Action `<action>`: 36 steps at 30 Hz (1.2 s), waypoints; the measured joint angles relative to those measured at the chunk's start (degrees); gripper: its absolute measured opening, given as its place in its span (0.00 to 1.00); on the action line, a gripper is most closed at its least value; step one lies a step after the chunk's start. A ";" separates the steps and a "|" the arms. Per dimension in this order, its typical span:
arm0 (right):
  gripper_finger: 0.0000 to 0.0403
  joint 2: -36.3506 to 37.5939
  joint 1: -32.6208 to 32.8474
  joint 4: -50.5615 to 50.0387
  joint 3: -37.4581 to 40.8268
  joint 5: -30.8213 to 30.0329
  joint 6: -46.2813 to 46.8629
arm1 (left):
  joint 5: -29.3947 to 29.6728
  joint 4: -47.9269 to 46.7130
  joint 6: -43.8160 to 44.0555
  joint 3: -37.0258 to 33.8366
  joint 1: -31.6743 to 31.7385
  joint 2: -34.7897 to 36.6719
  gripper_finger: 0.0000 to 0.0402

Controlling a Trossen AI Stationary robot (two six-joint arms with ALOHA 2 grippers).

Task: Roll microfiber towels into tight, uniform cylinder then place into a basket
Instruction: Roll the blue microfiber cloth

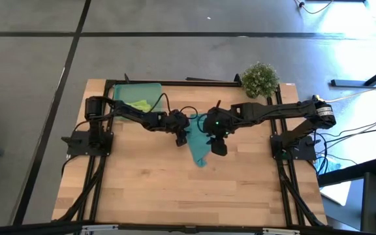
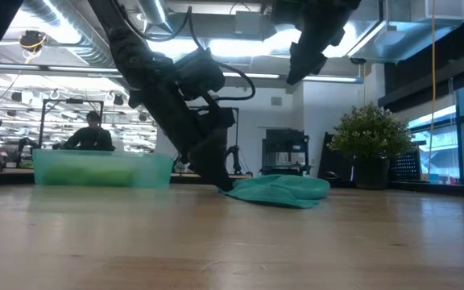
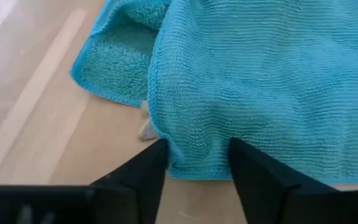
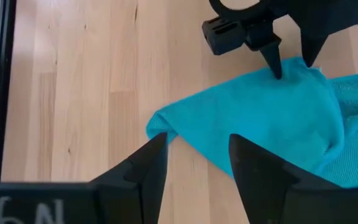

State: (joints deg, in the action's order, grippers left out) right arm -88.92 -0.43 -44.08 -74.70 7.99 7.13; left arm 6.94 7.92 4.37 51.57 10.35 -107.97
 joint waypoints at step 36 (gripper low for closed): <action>0.43 -17.12 10.87 22.29 5.88 0.12 -11.00 | -4.59 -17.16 1.62 -0.04 0.20 19.25 0.01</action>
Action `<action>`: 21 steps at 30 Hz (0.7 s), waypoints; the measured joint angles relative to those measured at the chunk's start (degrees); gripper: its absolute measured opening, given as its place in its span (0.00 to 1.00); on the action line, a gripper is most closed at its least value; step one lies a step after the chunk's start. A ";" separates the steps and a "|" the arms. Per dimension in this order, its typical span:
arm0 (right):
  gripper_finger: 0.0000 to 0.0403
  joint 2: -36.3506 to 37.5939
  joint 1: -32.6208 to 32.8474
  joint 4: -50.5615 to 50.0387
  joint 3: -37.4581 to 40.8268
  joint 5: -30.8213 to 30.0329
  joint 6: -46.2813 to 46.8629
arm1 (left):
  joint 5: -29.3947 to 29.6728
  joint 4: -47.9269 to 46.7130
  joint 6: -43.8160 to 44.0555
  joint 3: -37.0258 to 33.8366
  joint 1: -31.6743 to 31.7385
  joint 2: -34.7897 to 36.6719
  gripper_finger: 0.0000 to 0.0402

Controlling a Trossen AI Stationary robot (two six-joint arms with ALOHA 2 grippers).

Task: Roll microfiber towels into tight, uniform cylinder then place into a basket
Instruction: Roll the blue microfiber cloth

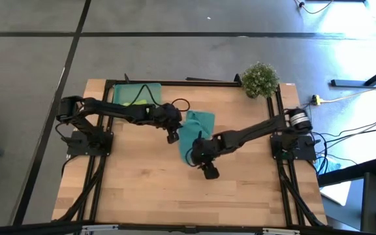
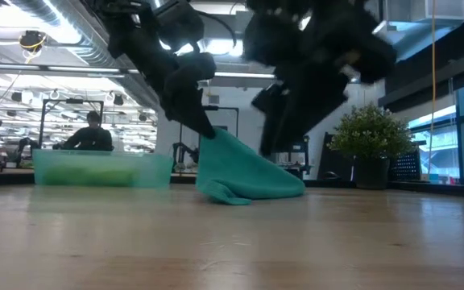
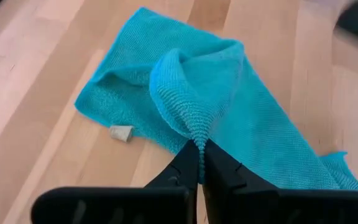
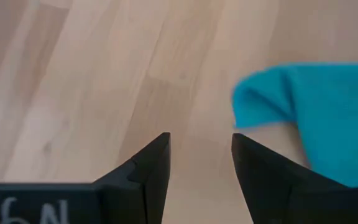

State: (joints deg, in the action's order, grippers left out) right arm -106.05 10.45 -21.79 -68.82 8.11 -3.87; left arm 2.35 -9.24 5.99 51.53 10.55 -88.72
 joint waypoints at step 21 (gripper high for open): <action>0.43 -9.43 -0.69 9.99 -0.09 -10.37 -0.70 | -0.16 -5.56 0.03 0.00 0.00 -0.03 0.01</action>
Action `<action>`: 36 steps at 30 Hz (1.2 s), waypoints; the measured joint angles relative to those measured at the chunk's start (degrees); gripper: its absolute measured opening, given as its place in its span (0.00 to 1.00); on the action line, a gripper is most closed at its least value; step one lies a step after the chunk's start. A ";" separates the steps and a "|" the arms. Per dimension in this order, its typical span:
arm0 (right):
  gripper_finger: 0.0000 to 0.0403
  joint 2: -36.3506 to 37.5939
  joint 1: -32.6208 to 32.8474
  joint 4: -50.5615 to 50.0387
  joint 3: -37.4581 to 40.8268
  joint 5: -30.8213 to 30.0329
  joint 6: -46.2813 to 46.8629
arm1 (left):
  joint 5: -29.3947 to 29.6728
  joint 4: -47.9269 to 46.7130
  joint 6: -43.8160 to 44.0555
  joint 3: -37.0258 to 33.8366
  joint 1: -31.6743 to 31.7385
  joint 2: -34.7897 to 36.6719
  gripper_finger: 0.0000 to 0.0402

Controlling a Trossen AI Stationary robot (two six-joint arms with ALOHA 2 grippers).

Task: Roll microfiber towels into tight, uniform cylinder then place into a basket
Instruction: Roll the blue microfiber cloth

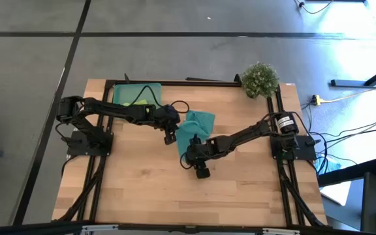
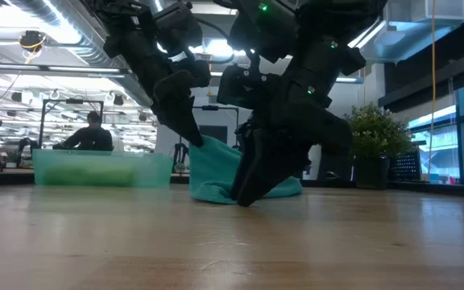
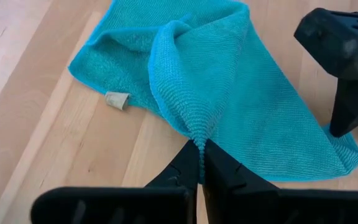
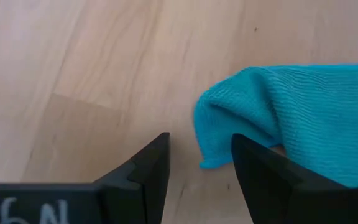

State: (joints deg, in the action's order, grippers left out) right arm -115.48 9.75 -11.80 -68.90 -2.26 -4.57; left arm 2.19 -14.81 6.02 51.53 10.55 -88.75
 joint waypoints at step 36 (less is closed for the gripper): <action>0.00 11.90 -4.04 -33.27 -15.39 -0.03 7.73 | -0.39 -28.46 23.90 0.65 1.07 23.32 0.00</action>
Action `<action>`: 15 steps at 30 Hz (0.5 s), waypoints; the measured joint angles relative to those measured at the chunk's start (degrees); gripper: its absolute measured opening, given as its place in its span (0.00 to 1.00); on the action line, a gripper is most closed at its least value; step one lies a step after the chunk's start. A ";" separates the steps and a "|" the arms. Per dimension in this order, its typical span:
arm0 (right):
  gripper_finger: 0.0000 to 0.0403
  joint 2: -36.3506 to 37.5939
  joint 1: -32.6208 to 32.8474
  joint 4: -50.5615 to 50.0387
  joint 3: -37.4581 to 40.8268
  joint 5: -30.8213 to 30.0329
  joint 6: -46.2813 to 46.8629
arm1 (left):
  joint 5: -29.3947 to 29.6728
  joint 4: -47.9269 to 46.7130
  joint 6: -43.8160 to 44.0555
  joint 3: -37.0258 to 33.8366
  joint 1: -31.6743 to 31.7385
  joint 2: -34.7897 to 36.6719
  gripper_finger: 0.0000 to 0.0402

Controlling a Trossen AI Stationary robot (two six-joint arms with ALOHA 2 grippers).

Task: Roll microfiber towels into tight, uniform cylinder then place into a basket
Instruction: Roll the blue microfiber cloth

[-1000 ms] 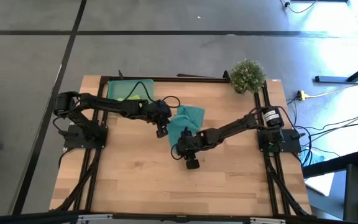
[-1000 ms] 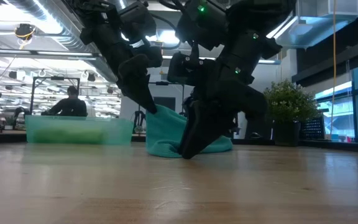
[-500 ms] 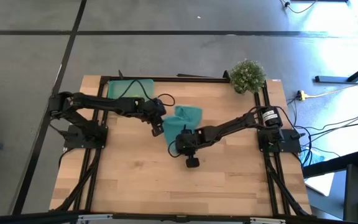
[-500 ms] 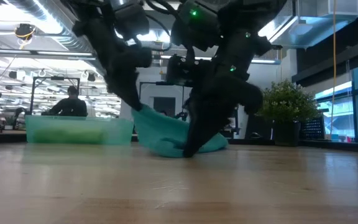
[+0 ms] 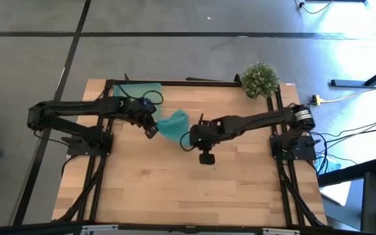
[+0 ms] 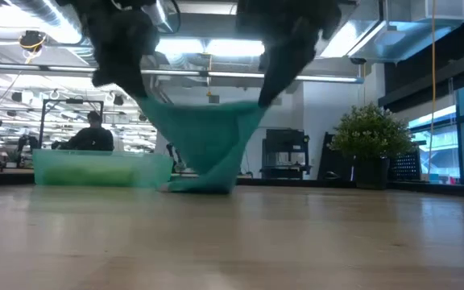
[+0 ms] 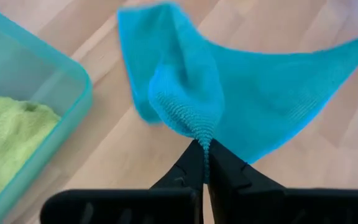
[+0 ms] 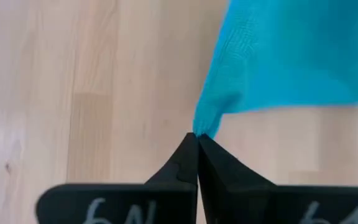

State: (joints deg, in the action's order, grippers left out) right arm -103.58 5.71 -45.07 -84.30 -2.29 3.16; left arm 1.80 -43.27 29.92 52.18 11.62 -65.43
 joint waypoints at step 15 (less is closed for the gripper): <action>0.00 16.48 -8.39 -6.39 -5.10 -12.65 3.95 | 8.22 -11.97 -2.18 22.68 1.39 0.89 0.00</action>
State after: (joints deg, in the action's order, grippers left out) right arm -87.10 -2.67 -51.46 -89.39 -14.94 7.11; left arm 10.02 -55.25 27.74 74.86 13.01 -64.53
